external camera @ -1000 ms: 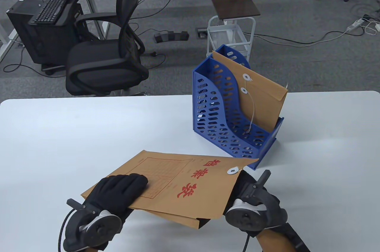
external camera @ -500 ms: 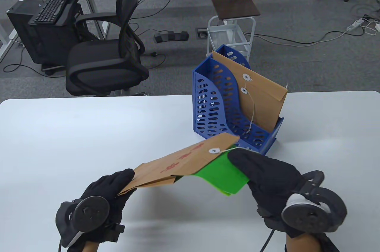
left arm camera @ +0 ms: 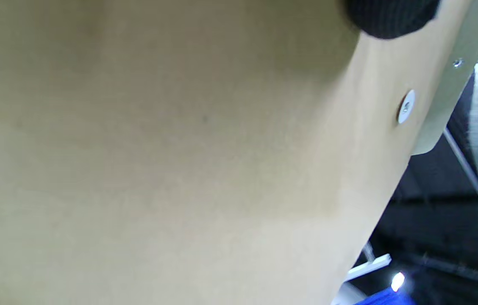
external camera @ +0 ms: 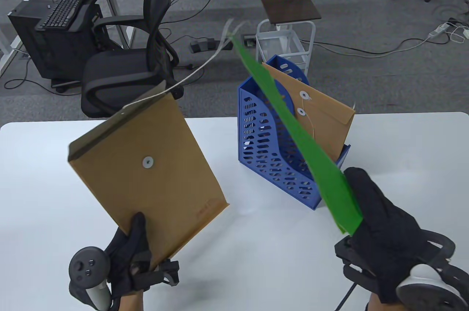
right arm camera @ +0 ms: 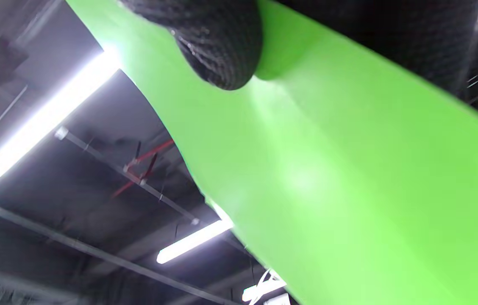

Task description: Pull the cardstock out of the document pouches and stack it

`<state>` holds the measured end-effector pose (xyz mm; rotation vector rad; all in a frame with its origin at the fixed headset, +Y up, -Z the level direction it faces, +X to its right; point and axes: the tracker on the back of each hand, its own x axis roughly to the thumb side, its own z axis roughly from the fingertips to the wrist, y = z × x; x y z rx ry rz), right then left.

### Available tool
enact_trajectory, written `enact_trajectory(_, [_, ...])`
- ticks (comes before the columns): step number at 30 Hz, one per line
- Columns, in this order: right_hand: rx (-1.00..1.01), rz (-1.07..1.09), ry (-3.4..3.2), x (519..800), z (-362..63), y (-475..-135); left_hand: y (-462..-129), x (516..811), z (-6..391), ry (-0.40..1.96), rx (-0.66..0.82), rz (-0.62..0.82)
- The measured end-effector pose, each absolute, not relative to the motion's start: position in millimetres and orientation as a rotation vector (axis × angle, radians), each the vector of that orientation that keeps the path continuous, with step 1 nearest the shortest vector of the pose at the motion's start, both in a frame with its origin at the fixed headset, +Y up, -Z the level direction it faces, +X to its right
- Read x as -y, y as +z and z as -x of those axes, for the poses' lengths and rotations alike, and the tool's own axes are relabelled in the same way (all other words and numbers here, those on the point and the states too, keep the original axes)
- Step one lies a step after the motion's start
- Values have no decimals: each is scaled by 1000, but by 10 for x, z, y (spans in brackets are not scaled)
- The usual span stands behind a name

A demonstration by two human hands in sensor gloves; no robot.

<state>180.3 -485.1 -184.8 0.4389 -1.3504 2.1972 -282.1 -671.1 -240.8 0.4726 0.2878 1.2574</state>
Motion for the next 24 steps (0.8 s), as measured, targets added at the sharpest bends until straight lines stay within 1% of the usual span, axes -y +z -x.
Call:
enact_trajectory(3, [1266, -495, 2343, 5053, -1441, -2062, -2276, 6712, 3058, 1298, -345, -610])
enact_trajectory(4, [1242, -505, 2392, 5111, -1364, -2120, -2244, 6737, 3111, 1351, -360, -617])
enact_trajectory(6, [1143, -533, 2526, 5298, -1193, -2328, -2171, 6820, 3193, 1554, -368, -625])
enact_trajectory(8, [971, -504, 2619, 5565, -1084, -2642, -2122, 6851, 3242, 1753, -369, -660])
enact_trajectory(9, [872, -522, 2653, 5659, -1037, -2726, -2113, 6852, 3265, 1767, -370, -673])
enact_trajectory(10, [780, -536, 2726, 5816, -942, -2804, -2104, 6855, 3292, 1757, -369, -684])
enact_trajectory(12, [740, -652, 2863, 6072, -756, -2889, -2100, 6857, 3300, 1737, -368, -705])
enact_trajectory(15, [569, -836, 2996, 6553, -442, -2952, -2127, 6867, 3257, 1732, -349, -670])
enact_trajectory(17, [540, -955, 3057, 6826, -252, -2984, -2152, 6860, 3205, 1725, -324, -645])
enact_trajectory(18, [508, -985, 3081, 6923, -187, -3006, -2158, 6859, 3191, 1715, -313, -636])
enact_trajectory(20, [360, -1037, 3143, 7144, -61, -3058, -2171, 6867, 3159, 1679, -309, -630])
enact_trajectory(22, [297, -1055, 3179, 7283, -11, -3106, -2184, 6883, 3148, 1669, -311, -614])
enact_trajectory(24, [128, -1034, 3220, 7387, -9, -3171, -2201, 6905, 3141, 1679, -317, -595])
